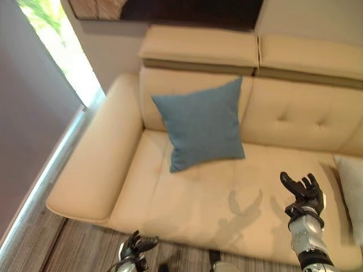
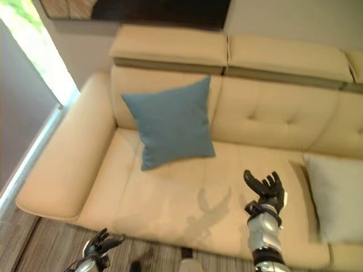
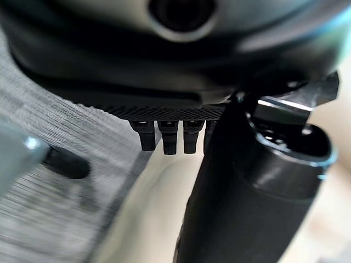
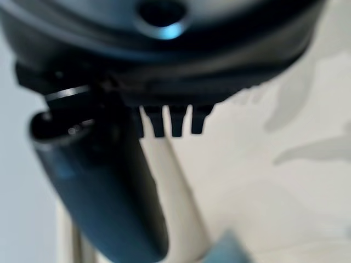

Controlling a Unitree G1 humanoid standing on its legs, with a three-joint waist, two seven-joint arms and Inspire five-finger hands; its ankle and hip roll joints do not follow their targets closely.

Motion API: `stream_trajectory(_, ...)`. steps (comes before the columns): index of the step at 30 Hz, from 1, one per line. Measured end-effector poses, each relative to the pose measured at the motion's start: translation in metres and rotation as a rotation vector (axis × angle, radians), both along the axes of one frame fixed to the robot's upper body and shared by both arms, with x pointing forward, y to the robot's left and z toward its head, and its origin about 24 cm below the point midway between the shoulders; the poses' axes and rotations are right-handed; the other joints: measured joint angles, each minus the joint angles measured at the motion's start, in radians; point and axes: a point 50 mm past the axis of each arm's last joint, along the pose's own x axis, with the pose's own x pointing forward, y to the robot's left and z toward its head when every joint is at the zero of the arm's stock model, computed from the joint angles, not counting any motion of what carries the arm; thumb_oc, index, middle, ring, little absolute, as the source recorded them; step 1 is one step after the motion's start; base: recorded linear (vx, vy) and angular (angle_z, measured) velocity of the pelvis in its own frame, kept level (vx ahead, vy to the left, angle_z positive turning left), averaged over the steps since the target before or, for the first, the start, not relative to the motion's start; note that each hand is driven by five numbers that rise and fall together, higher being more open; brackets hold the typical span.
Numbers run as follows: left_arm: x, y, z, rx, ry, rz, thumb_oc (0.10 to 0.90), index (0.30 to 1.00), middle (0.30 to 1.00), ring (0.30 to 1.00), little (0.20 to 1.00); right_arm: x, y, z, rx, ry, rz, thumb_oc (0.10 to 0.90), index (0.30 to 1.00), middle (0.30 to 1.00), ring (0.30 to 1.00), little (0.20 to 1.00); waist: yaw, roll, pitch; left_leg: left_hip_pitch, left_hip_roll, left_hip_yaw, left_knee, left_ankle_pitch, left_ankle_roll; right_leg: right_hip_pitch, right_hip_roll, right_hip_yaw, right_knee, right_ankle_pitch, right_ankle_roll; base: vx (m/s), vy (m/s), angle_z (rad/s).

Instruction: Pick up all the scattered cushions and arrange them neatly on the sofa.

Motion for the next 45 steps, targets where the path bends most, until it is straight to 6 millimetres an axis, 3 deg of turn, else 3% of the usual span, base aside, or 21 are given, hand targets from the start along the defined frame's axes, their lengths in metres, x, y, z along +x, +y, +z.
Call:
stream_trajectory(1,-0.001,-0.002,-0.001,-0.003,0.013,0.000,0.800,0.900,0.900,0.900,0.900,0.003,0.011,-0.003,0.016,0.002,0.027,0.800,0.900,0.900,0.900,0.900,0.004,0.001,0.004,-0.006,0.013,0.035,-0.007,-0.007,0.026,-0.016,0.010,-0.025,-0.024,0.028,0.017,-0.45,-0.025,-1.09)
stream_trajectory(6,-0.020,0.006,-0.008,0.046,0.096,-0.065,0.800,0.900,0.900,0.900,0.900,-0.018,0.018,-0.027,0.018,0.112,0.060,0.800,0.900,0.900,0.900,0.900,0.093,0.037,0.037,0.034,0.077,0.235,-0.048,0.030,0.067,0.011,-0.043,-0.211,0.368,-0.250,0.020,-0.32,-0.136,-1.22)
stream_trajectory(9,-0.029,0.022,-0.009,0.068,0.137,-0.026,0.800,0.900,0.900,0.900,0.900,-0.024,0.015,-0.032,0.007,0.157,0.064,0.800,0.900,0.900,0.900,0.900,0.140,0.022,0.032,0.006,0.085,0.282,-0.041,0.052,0.059,0.164,-0.121,-0.212,0.281,-0.286,0.062,-0.21,-0.305,-0.69)
stream_trajectory(12,-0.029,0.040,-0.006,0.135,0.150,-0.074,0.800,0.900,0.900,0.900,0.900,-0.025,0.010,-0.036,-0.003,0.201,0.111,0.800,0.900,0.900,0.900,0.900,0.194,-0.012,0.022,-0.034,0.085,0.304,-0.011,0.072,0.019,0.276,-0.127,-0.186,0.121,-0.259,0.095,-0.21,-0.383,-0.41)
stream_trajectory(18,-0.026,0.026,-0.007,0.116,0.140,-0.121,0.800,0.900,0.900,0.900,0.900,-0.039,-0.046,-0.023,-0.130,0.297,0.058,0.800,0.900,0.900,0.900,0.900,0.192,0.026,-0.013,-0.113,0.166,0.216,-0.014,0.178,-0.034,0.263,-0.003,-0.209,0.040,-0.317,0.020,-0.22,-0.402,0.09)
stream_trajectory(21,-0.006,0.027,0.001,0.153,0.091,-0.205,0.800,0.900,0.900,0.900,0.900,-0.041,-0.057,-0.018,-0.157,0.317,0.048,0.800,0.900,0.900,0.900,0.900,0.179,0.005,-0.009,-0.159,0.213,0.105,-0.043,0.302,-0.084,0.181,0.066,-0.197,0.118,-0.348,-0.047,-0.38,-0.324,0.18)
stream_trajectory(23,0.010,0.023,0.007,0.155,0.037,-0.234,0.800,0.900,0.900,0.900,0.900,-0.038,-0.055,-0.017,-0.164,0.307,0.061,0.800,0.900,0.900,0.900,0.900,0.162,-0.037,0.012,-0.186,0.175,-0.012,-0.016,0.391,-0.159,0.160,0.046,-0.189,0.127,-0.347,-0.077,-0.13,-0.166,-0.04)
stream_trajectory(24,0.011,0.019,0.007,0.149,0.027,-0.251,0.800,0.900,0.900,0.900,0.900,-0.039,-0.053,-0.019,-0.169,0.313,0.066,0.800,0.900,0.900,0.900,0.900,0.159,-0.051,0.011,-0.184,0.135,-0.014,0.036,0.314,-0.189,0.156,0.017,-0.182,0.122,-0.336,-0.079,-0.07,-0.125,-0.63)
stream_trajectory(25,0.008,0.012,0.006,0.127,0.022,-0.259,0.800,0.900,0.900,0.900,0.900,-0.033,-0.050,-0.016,-0.178,0.300,0.080,0.800,0.900,0.900,0.900,0.900,0.167,-0.058,0.002,-0.164,0.084,-0.005,0.061,0.245,-0.117,0.157,-0.001,-0.156,0.106,-0.313,-0.071,-0.08,-0.112,-0.58)
stream_trajectory(26,0.004,0.003,0.003,0.104,0.025,-0.258,0.800,0.900,0.900,0.900,0.900,-0.033,-0.052,-0.015,-0.193,0.303,0.085,0.800,0.900,0.900,0.900,0.900,0.135,-0.030,-0.007,-0.139,0.031,0.010,0.076,0.156,-0.095,0.158,0.012,-0.143,0.075,-0.281,-0.060,-0.08,-0.132,-0.74)
stream_trajectory(27,0.000,-0.004,0.000,0.085,0.032,-0.259,0.800,0.900,0.900,0.900,0.900,-0.033,-0.053,-0.015,-0.195,0.308,0.079,0.800,0.900,0.900,0.900,0.900,0.131,-0.008,-0.016,-0.102,-0.048,-0.076,0.064,0.073,-0.088,0.140,0.008,-0.100,0.064,-0.262,-0.049,-0.05,-0.084,-0.93)
stream_trajectory(28,-0.005,-0.009,-0.002,0.074,0.039,-0.266,0.800,0.900,0.900,0.900,0.900,-0.030,-0.047,-0.016,-0.198,0.312,0.104,0.800,0.900,0.900,0.900,0.900,0.134,0.024,-0.022,-0.049,-0.067,-0.083,-0.021,0.082,0.020,0.132,0.030,-0.059,0.047,-0.241,-0.039,-0.03,-0.071,-0.92)
stream_trajectory(29,-0.006,-0.009,-0.003,0.085,0.051,-0.280,0.800,0.900,0.900,0.900,0.900,-0.030,-0.042,-0.020,-0.204,0.329,0.126,0.800,0.900,0.900,0.900,0.900,0.124,0.023,-0.019,-0.032,-0.067,-0.108,-0.057,0.088,0.024,0.124,0.030,-0.044,0.042,-0.235,-0.029,-0.04,-0.053,-1.03)
stream_trajectory(34,-0.003,0.008,-0.002,0.217,0.114,-0.443,0.800,0.900,0.900,0.900,0.900,-0.038,0.013,-0.062,-0.187,0.487,0.336,0.800,0.900,0.900,0.900,0.900,0.133,-0.014,0.000,-0.014,-0.048,0.033,-0.122,0.096,0.043,0.076,0.035,0.060,-0.016,-0.162,-0.003,-0.04,-0.063,-0.84)
stream_trajectory(35,-0.005,0.013,-0.001,0.243,0.124,-0.471,0.800,0.900,0.900,0.900,0.900,-0.034,0.027,-0.066,-0.172,0.490,0.374,0.800,0.900,0.900,0.900,0.900,0.131,-0.019,0.005,-0.014,-0.011,0.137,-0.116,0.086,0.026,0.048,0.041,-0.004,-0.037,-0.113,-0.009,-0.14,-0.206,-2.06)
stream_trajectory(37,-0.003,0.028,0.004,0.352,0.124,-0.582,0.800,0.900,0.900,0.900,0.900,-0.035,0.069,-0.082,-0.147,0.511,0.495,0.800,0.900,0.900,0.900,0.900,0.194,-0.022,0.007,0.004,0.066,0.331,-0.104,0.063,0.057,-0.014,0.065,-0.352,0.070,-0.206,-0.141,-0.02,-0.148,-2.31)
stream_trajectory(38,-0.004,0.028,0.003,0.371,0.143,-0.626,0.800,0.900,0.900,0.900,0.900,-0.037,0.075,-0.084,-0.157,0.521,0.527,0.800,0.900,0.900,0.900,0.900,0.203,-0.009,0.004,0.015,0.087,0.364,-0.105,0.060,0.063,-0.013,0.052,-0.444,0.126,-0.231,-0.148,0.10,-0.075,-1.63)
stream_trajectory(39,-0.007,0.025,0.000,0.394,0.165,-0.699,0.800,0.900,0.900,0.900,0.900,-0.054,0.087,-0.098,-0.188,0.615,0.611,0.800,0.900,0.900,0.900,0.900,0.222,0.023,0.000,0.036,0.123,0.411,-0.113,0.056,0.067,-0.003,0.026,-0.491,0.219,-0.265,-0.104,0.08,-0.032,-1.13)
stream_trajectory(41,-0.007,0.024,0.000,0.419,0.169,-0.744,0.800,0.900,0.900,0.900,0.900,-0.080,0.099,-0.115,-0.228,0.750,0.730,0.800,0.900,0.900,0.900,0.900,0.242,0.020,-0.004,0.060,0.116,0.411,-0.118,0.027,0.051,0.042,-0.018,-0.430,0.198,-0.244,-0.056,0.17,-0.258,-0.96)
stream_trajectory(42,-0.005,0.028,0.001,0.444,0.179,-0.766,0.800,0.900,0.900,0.900,0.900,-0.097,0.103,-0.123,-0.225,0.804,0.762,0.800,0.900,0.900,0.900,0.900,0.234,-0.013,-0.003,0.063,0.106,0.392,-0.113,0.030,0.023,0.070,-0.056,-0.373,0.159,-0.226,-0.014,0.26,-0.464,-0.57)
stream_trajectory(45,0.008,0.005,0.002,0.436,0.144,-0.816,0.800,0.900,0.900,0.900,0.900,-0.102,0.075,-0.120,-0.302,0.847,0.738,0.800,0.900,0.900,0.900,0.900,0.178,0.095,0.025,0.069,0.175,0.326,-0.144,0.058,-0.011,-0.027,-0.046,-0.290,0.274,-0.290,0.012,0.18,-0.304,-0.04)
